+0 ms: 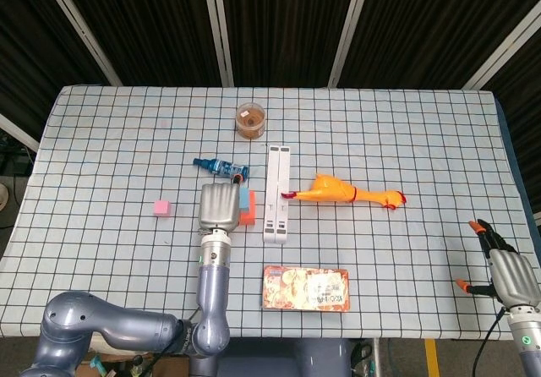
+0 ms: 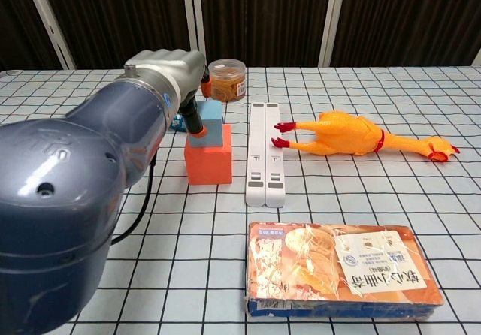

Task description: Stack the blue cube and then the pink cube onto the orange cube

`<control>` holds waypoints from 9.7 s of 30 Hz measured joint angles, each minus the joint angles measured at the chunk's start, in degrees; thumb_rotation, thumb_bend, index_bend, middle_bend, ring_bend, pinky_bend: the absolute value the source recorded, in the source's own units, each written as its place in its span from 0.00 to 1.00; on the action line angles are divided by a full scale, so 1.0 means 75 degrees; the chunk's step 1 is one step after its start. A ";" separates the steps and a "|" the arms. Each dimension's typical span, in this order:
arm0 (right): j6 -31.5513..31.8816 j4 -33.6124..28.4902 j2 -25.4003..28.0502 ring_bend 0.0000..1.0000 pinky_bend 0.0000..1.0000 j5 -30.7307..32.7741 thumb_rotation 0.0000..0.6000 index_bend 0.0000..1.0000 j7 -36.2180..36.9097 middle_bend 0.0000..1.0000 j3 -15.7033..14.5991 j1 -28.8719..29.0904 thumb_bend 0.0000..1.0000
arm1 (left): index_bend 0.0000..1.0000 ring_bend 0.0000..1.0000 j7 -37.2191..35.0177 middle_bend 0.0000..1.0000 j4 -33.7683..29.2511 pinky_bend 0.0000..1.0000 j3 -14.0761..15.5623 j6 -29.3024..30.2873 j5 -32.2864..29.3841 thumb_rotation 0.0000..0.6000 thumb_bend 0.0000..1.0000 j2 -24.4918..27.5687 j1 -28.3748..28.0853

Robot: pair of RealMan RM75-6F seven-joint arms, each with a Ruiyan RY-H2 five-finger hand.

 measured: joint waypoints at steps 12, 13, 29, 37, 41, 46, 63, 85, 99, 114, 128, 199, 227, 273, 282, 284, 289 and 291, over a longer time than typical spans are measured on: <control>-0.0034 -0.0034 0.0028 0.15 0.25 -0.0021 1.00 0.06 -0.0027 0.05 -0.0013 0.0023 0.04 | 0.23 0.74 0.0261 0.91 -0.0625 0.75 0.0134 0.0216 0.0112 1.00 0.32 0.0172 0.0051; -0.0032 -0.0049 0.0032 0.15 0.25 -0.0029 1.00 0.06 -0.0048 0.05 -0.0016 0.0024 0.04 | 0.23 0.74 0.0353 0.91 -0.0825 0.75 0.0158 0.0313 0.0116 1.00 0.32 0.0222 0.0065; 0.0049 -0.0251 0.0081 0.15 0.25 -0.0041 1.00 0.06 -0.0203 0.05 -0.0021 0.0003 0.04 | 0.24 0.74 0.0699 0.91 -0.3959 0.75 0.0585 0.1667 0.0844 1.00 0.32 0.2738 0.1154; -0.0024 -0.0222 0.0068 0.15 0.25 0.0105 1.00 0.07 -0.0270 0.05 0.0000 0.0016 0.04 | 0.27 0.74 -0.0981 0.91 -0.3303 0.75 0.1568 -0.0131 0.1040 1.00 0.32 0.3841 0.2093; -0.0058 -0.0207 0.0054 0.15 0.25 0.0143 1.00 0.07 -0.0300 0.05 0.0008 0.0027 0.04 | 0.28 0.74 -0.1845 0.91 -0.2530 0.75 0.2131 -0.1014 0.1312 1.00 0.32 0.4092 0.2448; -0.0098 -0.0209 0.0031 0.15 0.25 0.0163 1.00 0.07 -0.0369 0.05 -0.0002 0.0042 0.04 | 0.31 0.74 -0.2649 0.91 -0.1544 0.75 0.2426 -0.1843 0.1426 1.00 0.33 0.4161 0.2703; -0.0181 -0.0233 0.0006 0.15 0.25 0.0210 1.00 0.07 -0.0448 0.05 -0.0016 0.0072 0.04 | 0.30 0.74 -0.2871 0.91 -0.0846 0.75 0.2612 -0.2352 0.1410 1.00 0.33 0.3989 0.2798; -0.0280 -0.0178 -0.0042 0.15 0.25 0.0316 1.00 0.07 -0.0514 0.05 -0.0012 0.0098 0.04 | 0.31 0.74 -0.2712 0.91 0.0252 0.75 0.2463 -0.2883 0.0845 1.00 0.33 0.3247 0.2551; -0.0297 -0.0158 -0.0040 0.15 0.25 0.0316 1.00 0.07 -0.0472 0.05 -0.0016 0.0098 0.04 | 0.32 0.74 -0.2490 0.92 0.0380 0.75 0.2391 -0.2765 0.0741 1.00 0.34 0.3036 0.2459; -0.0333 -0.0138 -0.0049 0.15 0.25 0.0364 1.00 0.07 -0.0494 0.05 -0.0010 0.0105 0.04 | 0.33 0.74 -0.2478 0.92 0.0669 0.75 0.2372 -0.2931 0.0691 1.00 0.34 0.2838 0.2408; -0.0447 -0.0120 -0.0037 0.15 0.25 0.0326 1.00 0.07 -0.0333 0.05 -0.0038 0.0135 0.04 | 0.36 0.75 -0.2391 0.93 0.0788 0.76 0.2358 -0.2915 0.0622 1.00 0.35 0.2732 0.2404; -0.0413 -0.0153 0.0072 0.15 0.25 0.0164 1.00 0.07 0.0019 0.05 -0.0076 0.0124 0.04 | 0.48 0.77 -0.0743 0.95 -0.3200 0.78 -0.0549 0.0224 -0.1442 1.00 0.41 0.2808 0.1112; -0.0571 -0.0034 0.0018 0.15 0.25 0.0239 1.00 0.07 0.0040 0.05 -0.0081 0.0180 0.04 | 0.48 0.77 0.0708 0.95 -0.2201 0.78 -0.1816 0.1269 -0.3558 1.00 0.42 0.2195 -0.1070; -0.0582 0.0037 0.0038 0.15 0.25 0.0204 1.00 0.07 0.0234 0.05 -0.0085 0.0169 0.04 | 0.48 0.77 0.0500 0.95 -0.0569 0.78 -0.1875 0.1406 -0.3781 1.00 0.42 0.1181 -0.1932; -0.0572 0.0054 0.0040 0.15 0.25 0.0219 1.00 0.07 0.0248 0.05 -0.0075 0.0163 0.04 | 0.48 0.77 0.0446 0.95 -0.0408 0.78 -0.1807 0.1204 -0.3678 1.00 0.42 0.1113 -0.1877; -0.0570 0.0057 0.0042 0.15 0.25 0.0211 1.00 0.07 0.0258 0.05 -0.0077 0.0162 0.04 | 0.48 0.77 0.0459 0.95 -0.0412 0.78 -0.1806 0.1198 -0.3659 1.00 0.42 0.1099 -0.1889; -0.0580 0.0050 0.0044 0.15 0.25 0.0210 1.00 0.07 0.0254 0.05 -0.0079 0.0166 0.04 | 0.48 0.77 0.0482 0.95 -0.0427 0.78 -0.1828 0.1245 -0.3636 1.00 0.42 0.1050 -0.1936; -0.0566 0.0045 0.0049 0.15 0.25 0.0204 1.00 0.07 0.0264 0.05 -0.0076 0.0162 0.04 | 0.49 0.77 0.0499 0.95 -0.0416 0.78 -0.1832 0.1257 -0.3644 1.00 0.42 0.1033 -0.1945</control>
